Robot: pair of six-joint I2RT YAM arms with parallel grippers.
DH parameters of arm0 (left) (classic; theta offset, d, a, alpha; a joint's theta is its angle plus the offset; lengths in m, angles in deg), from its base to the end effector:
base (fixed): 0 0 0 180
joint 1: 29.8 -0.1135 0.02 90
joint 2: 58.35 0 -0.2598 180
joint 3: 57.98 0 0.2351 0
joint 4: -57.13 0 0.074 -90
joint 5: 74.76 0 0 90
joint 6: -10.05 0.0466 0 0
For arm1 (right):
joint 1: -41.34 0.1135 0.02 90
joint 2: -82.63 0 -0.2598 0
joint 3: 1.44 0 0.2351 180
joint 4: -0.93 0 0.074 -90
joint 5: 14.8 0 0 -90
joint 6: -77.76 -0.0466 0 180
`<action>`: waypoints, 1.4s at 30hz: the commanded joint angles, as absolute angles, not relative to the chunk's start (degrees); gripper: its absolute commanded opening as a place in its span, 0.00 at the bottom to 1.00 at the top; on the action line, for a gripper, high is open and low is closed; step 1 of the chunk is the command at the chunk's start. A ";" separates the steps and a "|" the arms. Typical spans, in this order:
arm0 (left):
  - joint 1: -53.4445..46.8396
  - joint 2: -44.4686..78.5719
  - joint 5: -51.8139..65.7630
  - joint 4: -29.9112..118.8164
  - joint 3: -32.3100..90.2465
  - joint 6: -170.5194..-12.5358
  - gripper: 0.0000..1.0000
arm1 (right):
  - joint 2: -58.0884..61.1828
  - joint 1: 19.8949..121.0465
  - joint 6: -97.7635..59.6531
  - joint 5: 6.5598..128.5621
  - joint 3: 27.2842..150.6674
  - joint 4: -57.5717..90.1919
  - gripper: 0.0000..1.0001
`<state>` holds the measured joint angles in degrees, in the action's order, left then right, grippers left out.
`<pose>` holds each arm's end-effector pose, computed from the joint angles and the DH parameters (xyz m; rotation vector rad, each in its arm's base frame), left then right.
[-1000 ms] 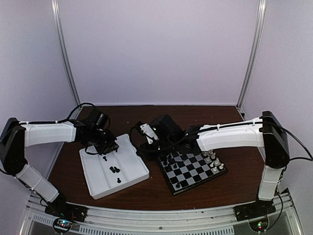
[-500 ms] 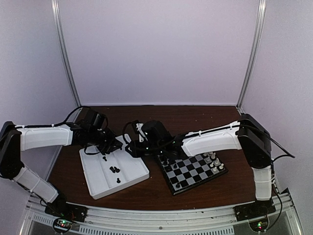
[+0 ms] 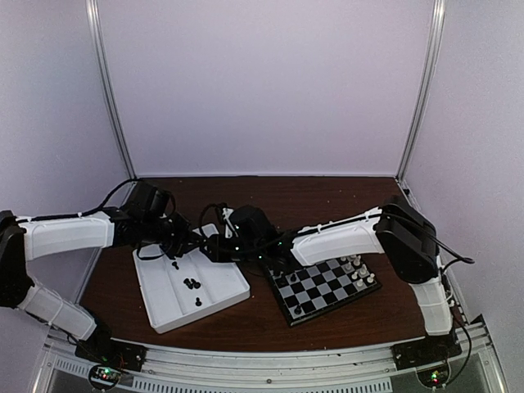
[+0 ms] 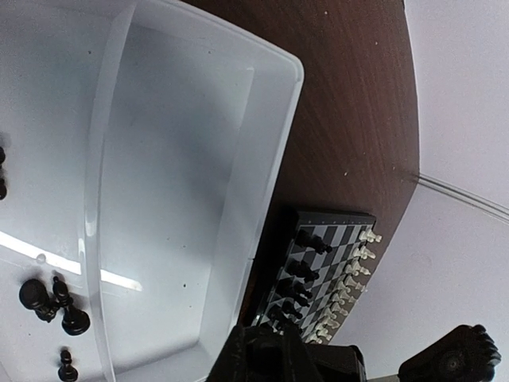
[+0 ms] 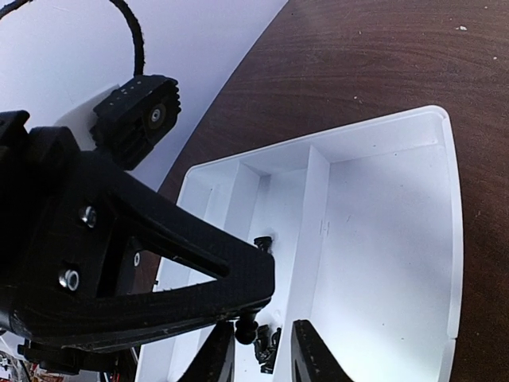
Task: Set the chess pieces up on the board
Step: Pick up the chess piece from the storage box.
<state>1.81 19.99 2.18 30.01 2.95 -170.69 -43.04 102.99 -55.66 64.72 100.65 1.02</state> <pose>0.2303 -0.1541 0.2139 -1.2283 2.4297 -1.1484 0.2284 0.4412 0.1824 -0.4886 2.1960 1.2901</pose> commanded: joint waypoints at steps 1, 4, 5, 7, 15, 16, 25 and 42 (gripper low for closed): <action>2.01 18.64 0.99 32.78 1.61 -171.91 0.12 | -44.25 103.30 -57.11 63.60 102.90 -1.18 0.27; 2.01 18.73 0.35 33.28 1.30 -172.13 0.12 | -44.29 103.28 -57.31 62.63 102.56 -3.07 0.22; 2.01 18.80 0.19 33.49 1.18 -172.29 0.12 | -44.36 103.27 -57.33 62.49 102.61 -3.24 0.21; 2.01 18.81 -0.25 33.98 0.97 -172.53 0.12 | -44.45 103.26 -57.49 62.09 102.60 -3.46 0.18; 2.01 17.78 -0.25 34.71 -0.09 -173.60 0.12 | -45.05 103.04 -57.99 61.44 103.05 -3.02 0.24; 1.97 17.76 -0.36 34.77 -0.06 -173.74 0.12 | -45.19 103.04 -58.33 61.23 102.94 -3.54 0.24; 2.01 18.29 -2.96 39.88 -1.93 -175.95 0.12 | -45.29 102.44 -61.81 58.28 102.28 -7.22 0.12; -0.22 13.62 1.59 32.44 -2.94 -167.52 0.50 | -42.44 101.55 -61.55 58.68 97.70 -7.37 0.04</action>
<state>1.05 16.04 0.93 35.34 -2.82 -172.37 -44.63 101.99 -62.15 58.82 99.49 -6.57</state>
